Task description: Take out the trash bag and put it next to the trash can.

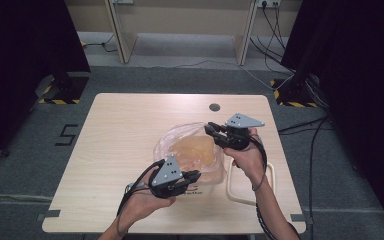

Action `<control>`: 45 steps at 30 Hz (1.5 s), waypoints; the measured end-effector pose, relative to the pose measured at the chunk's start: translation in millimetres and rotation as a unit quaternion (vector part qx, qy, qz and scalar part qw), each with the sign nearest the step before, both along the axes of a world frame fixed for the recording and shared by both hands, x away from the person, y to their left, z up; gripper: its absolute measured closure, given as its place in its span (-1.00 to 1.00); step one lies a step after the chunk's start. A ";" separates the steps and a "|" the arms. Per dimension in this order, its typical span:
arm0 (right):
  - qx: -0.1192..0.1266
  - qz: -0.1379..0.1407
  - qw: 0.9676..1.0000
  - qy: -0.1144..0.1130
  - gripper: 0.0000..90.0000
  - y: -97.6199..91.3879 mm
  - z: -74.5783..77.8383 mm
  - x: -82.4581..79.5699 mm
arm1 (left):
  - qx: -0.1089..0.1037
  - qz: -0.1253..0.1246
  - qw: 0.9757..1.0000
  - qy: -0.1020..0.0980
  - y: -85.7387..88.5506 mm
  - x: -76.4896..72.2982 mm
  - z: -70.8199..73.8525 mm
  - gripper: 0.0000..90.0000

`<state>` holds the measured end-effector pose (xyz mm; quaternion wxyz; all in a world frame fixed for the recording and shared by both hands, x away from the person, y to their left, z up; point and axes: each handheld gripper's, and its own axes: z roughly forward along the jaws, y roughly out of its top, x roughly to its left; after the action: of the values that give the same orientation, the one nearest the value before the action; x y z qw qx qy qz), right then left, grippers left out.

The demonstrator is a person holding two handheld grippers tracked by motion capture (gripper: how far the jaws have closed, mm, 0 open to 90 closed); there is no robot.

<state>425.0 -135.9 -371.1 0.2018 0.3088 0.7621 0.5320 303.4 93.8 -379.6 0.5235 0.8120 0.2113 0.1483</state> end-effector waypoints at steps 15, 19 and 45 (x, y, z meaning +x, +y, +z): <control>0.078 -0.008 0.997 0.027 -0.09 -12.0 29.0 -14.1 | -0.009 0.002 1.000 -0.002 8.8 -0.1 6.3 0.92; 0.072 -0.023 0.997 0.023 -0.12 -21.6 35.1 -16.9 | -0.020 0.007 1.000 0.000 15.8 0.1 10.8 0.91; 0.055 -0.060 0.995 0.064 -0.15 -53.7 14.1 -9.6 | -0.085 0.064 0.994 0.010 102.9 1.6 33.4 0.89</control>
<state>415.4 -189.6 -357.0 0.1667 0.3986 0.7229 0.5392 305.1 196.7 -346.2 0.5780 0.7509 0.2796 0.1545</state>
